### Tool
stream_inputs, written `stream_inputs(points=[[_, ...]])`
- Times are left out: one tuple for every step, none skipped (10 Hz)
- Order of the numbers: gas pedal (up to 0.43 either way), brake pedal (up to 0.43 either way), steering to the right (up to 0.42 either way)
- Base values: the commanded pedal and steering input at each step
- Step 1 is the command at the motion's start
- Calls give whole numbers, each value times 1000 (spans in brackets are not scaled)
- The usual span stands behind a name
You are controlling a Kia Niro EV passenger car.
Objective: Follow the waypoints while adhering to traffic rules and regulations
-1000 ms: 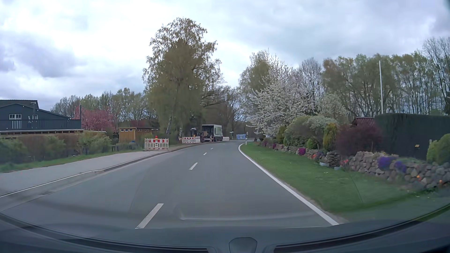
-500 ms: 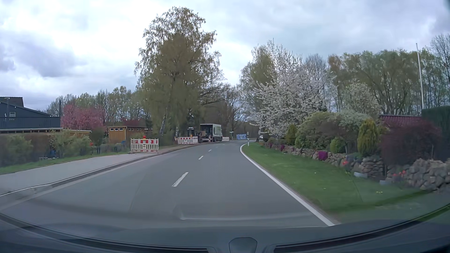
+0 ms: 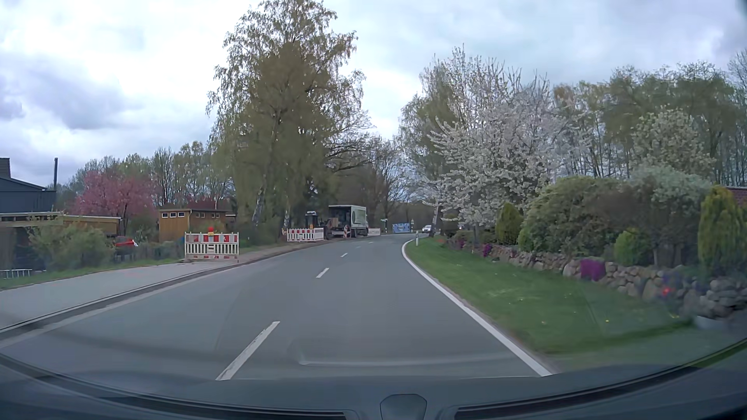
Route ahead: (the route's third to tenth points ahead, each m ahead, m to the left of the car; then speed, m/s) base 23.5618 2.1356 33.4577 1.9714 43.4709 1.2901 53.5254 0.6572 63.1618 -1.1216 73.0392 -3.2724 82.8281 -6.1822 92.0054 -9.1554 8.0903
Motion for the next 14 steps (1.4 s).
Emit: stream_inputs(points=[[67,0,-1],[67,0,-1],[67,0,-1],[67,0,-1],[67,0,-1],[67,0,-1],[67,0,-1],[67,0,0],[67,0,0],[67,0,0],[67,0,0],[67,0,0],[67,0,3],[67,0,5]])
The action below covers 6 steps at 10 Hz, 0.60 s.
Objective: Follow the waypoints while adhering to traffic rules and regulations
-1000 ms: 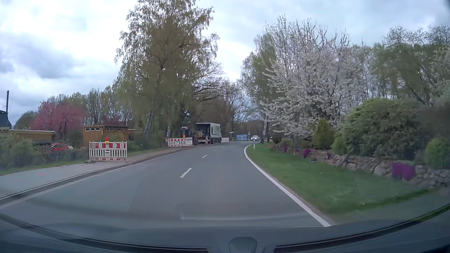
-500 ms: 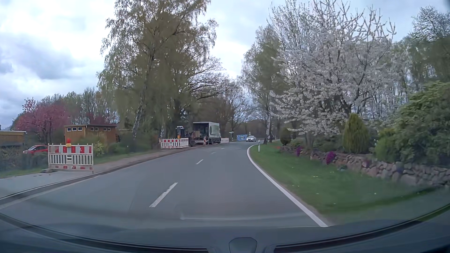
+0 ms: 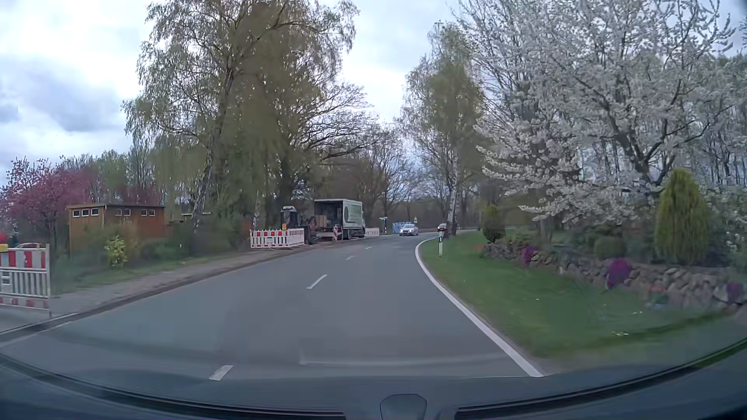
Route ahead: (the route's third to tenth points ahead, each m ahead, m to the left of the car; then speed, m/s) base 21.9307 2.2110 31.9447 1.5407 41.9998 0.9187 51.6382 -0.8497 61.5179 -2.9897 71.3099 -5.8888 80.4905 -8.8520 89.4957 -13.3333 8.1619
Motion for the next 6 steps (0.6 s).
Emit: stream_inputs(points=[[67,0,7],[67,0,7],[67,0,7],[67,0,7],[67,0,7],[67,0,7]])
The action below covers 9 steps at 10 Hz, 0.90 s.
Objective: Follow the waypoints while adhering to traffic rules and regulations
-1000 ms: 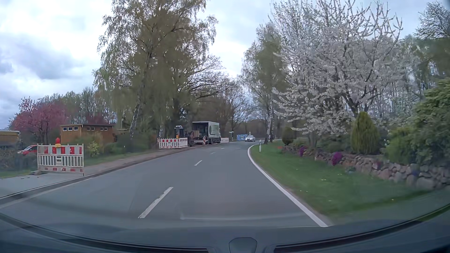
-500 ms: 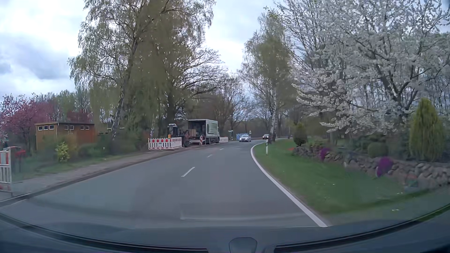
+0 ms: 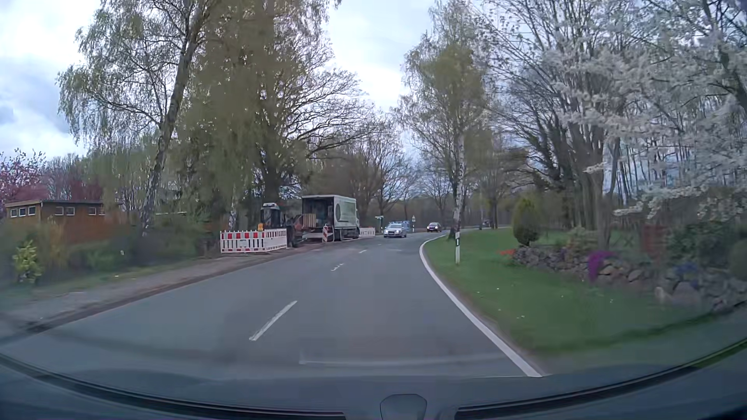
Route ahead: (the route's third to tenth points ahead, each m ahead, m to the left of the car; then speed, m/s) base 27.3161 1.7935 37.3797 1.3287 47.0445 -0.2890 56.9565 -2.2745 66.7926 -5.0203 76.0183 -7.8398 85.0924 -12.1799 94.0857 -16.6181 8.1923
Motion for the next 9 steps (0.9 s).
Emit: stream_inputs(points=[[67,0,7],[67,0,7],[67,0,7],[67,0,7],[67,0,7],[67,0,9],[67,0,12],[67,0,13],[67,0,12]])
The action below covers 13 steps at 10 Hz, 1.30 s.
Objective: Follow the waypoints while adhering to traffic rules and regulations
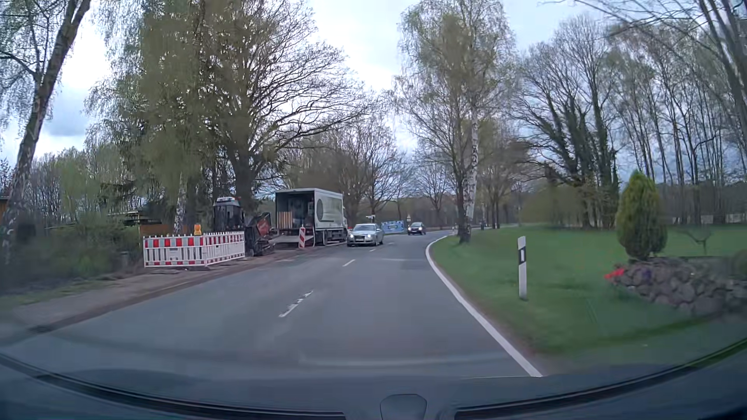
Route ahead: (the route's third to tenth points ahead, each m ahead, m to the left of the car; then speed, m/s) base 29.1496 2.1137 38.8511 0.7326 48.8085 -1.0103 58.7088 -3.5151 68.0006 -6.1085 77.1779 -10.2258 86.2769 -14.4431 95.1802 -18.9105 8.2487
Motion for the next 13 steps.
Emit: stream_inputs(points=[[67,0,13],[67,0,12],[67,0,13],[67,0,13],[67,0,14],[67,0,14],[67,0,14],[67,0,15],[67,0,16],[67,0,19],[67,0,21],[67,0,22],[67,0,22]])
